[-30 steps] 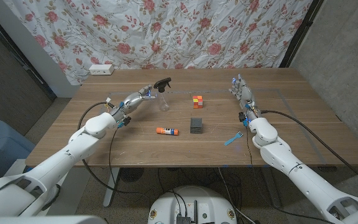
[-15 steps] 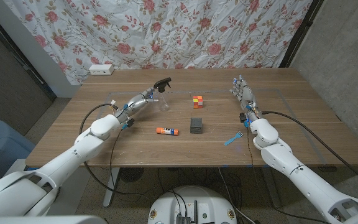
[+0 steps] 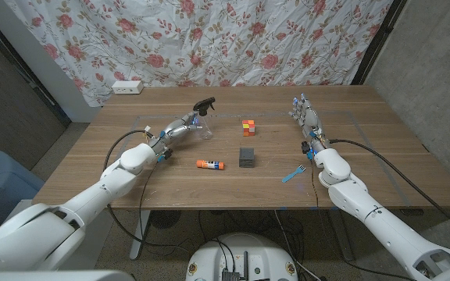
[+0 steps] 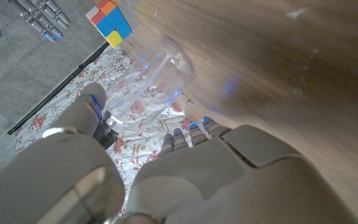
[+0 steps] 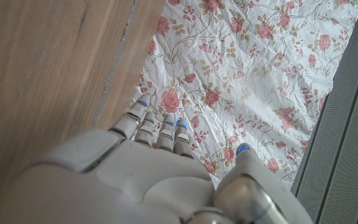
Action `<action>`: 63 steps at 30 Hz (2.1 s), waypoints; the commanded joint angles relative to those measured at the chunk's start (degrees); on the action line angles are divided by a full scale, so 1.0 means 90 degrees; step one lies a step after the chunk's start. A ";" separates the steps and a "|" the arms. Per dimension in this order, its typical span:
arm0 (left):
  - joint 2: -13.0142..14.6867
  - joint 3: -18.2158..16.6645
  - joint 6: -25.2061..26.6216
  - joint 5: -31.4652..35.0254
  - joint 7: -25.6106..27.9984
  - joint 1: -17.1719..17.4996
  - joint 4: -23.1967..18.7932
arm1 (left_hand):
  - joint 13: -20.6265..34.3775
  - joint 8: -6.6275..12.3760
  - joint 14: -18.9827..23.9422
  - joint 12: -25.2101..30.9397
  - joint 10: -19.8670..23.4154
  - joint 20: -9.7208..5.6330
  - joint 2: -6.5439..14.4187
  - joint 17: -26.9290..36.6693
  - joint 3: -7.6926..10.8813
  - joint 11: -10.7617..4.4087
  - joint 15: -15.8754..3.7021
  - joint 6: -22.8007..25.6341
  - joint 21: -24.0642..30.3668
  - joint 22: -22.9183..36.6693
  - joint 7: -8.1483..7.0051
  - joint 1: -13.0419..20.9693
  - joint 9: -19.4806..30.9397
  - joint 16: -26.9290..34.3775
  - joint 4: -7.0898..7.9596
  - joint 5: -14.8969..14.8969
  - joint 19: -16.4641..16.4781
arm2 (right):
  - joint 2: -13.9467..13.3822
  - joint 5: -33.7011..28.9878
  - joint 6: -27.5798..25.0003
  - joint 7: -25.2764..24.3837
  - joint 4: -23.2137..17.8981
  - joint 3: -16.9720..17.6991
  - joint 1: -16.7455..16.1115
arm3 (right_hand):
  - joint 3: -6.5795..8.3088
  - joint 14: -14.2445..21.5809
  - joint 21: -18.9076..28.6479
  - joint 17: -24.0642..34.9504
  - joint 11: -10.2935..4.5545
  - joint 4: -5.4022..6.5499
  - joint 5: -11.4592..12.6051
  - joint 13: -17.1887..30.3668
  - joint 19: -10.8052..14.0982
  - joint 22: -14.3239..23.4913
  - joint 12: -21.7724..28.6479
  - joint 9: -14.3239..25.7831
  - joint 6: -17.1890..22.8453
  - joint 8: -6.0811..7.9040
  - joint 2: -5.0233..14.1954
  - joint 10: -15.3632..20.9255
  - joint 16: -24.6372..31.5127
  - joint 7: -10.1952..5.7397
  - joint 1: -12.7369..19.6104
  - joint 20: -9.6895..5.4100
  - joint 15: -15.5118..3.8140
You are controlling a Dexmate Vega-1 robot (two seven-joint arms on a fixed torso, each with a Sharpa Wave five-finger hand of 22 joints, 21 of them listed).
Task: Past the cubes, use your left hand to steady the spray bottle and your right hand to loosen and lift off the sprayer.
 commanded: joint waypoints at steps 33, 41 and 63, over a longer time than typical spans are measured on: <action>-0.0905 0.0466 -0.0846 0.0285 0.0337 -0.0851 0.1752 | 0.0168 0.0686 0.2339 0.0494 0.2301 -0.0489 -0.0129 0.0053 -0.0194 -0.0129 -0.0473 0.2285 0.0068 0.0015 0.0217 0.1721 0.0146 0.0213 -0.0022 0.0044 0.1048 | 0.0064 0.0047 0.0089 0.0027 0.0207 0.0022 0.0062 | 0.0046 -0.0024 0.0049 -0.0059 -0.0027 -0.0059 0.0014 -0.0010 -0.0007 0.0011 0.0047 0.0028 0.0008 0.0044 0.0033 0.0020 0.0058 -0.0014 -0.0031 0.0035 0.0066; -0.1013 0.0486 -0.0891 0.0307 0.0550 -0.0870 0.1859 | 0.0336 0.1163 0.3136 0.0720 0.3169 -0.0547 -0.0059 0.0092 -0.0450 -0.0264 -0.0606 0.3026 0.0108 0.0016 0.0261 0.2411 0.0282 0.0359 0.0000 0.0094 0.1559 | 0.0072 0.0069 0.0100 0.0046 0.0256 0.0029 0.0083 | 0.0055 -0.0014 0.0053 -0.0072 -0.0028 -0.0067 0.0013 -0.0010 0.0001 0.0011 0.0052 0.0028 0.0020 0.0049 0.0037 0.0033 0.0064 -0.0015 -0.0033 0.0039 0.0074; -0.0769 0.0289 -0.0404 0.0219 0.1048 -0.0356 0.0623 | 0.0782 0.1857 0.4005 0.1091 0.4162 -0.0484 0.0393 0.0252 -0.1070 -0.0227 -0.0821 0.3667 0.0202 0.0041 0.0234 0.3092 0.0539 0.0732 0.0073 0.0118 0.2485 | -0.0085 0.0111 0.0047 0.0122 0.0158 0.0104 0.0086 | 0.0082 0.0027 0.0063 -0.0108 -0.0028 -0.0089 0.0010 -0.0011 0.0033 0.0011 0.0055 0.0029 0.0037 0.0052 0.0051 0.0042 0.0084 -0.0027 -0.0042 0.0044 0.0075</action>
